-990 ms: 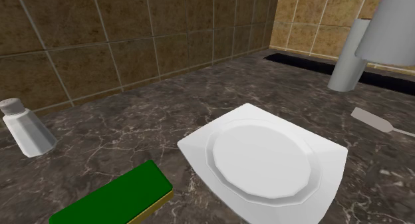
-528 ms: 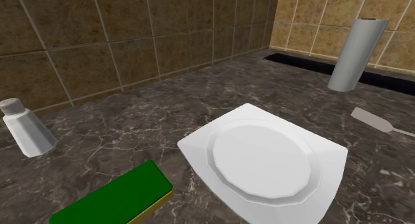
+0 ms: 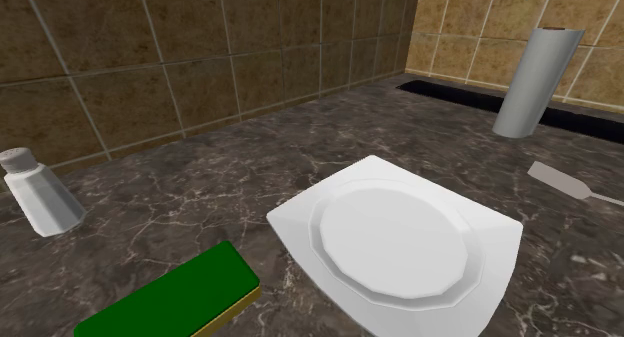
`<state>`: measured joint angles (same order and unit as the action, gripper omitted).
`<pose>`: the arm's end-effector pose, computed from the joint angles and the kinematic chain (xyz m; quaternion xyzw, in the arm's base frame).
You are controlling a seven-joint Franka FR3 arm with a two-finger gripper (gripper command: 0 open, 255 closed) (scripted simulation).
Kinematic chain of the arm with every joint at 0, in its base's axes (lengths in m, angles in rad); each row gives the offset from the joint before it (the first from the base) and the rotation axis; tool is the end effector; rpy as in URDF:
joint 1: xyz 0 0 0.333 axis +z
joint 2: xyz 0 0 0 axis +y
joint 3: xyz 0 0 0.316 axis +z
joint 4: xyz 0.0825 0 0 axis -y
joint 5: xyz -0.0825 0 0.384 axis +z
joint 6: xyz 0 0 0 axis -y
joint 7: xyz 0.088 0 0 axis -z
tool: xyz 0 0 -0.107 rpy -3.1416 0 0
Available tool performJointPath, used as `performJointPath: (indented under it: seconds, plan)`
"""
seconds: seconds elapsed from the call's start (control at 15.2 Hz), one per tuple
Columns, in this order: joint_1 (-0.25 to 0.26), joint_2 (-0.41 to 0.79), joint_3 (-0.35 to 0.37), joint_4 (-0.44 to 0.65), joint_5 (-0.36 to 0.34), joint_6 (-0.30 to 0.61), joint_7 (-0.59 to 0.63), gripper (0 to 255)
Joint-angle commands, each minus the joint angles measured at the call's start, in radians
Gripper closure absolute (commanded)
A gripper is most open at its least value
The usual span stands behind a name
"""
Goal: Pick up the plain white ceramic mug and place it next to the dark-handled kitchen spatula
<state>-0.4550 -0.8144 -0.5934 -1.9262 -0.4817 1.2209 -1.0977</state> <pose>-0.0054 -0.3483 0.6870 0.9996 0.0212 -0.0194 0.0007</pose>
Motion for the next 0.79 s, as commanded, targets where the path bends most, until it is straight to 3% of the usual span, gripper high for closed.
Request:
performJointPath:
  seconds: [0.0, 0.73]
  plan:
    - [-0.009, -0.013, -0.031, 0.027, -0.033, -0.021, -0.054, 255]
    - [-0.016, -0.045, -0.223, 0.191, -0.209, -0.072, -0.338, 255]
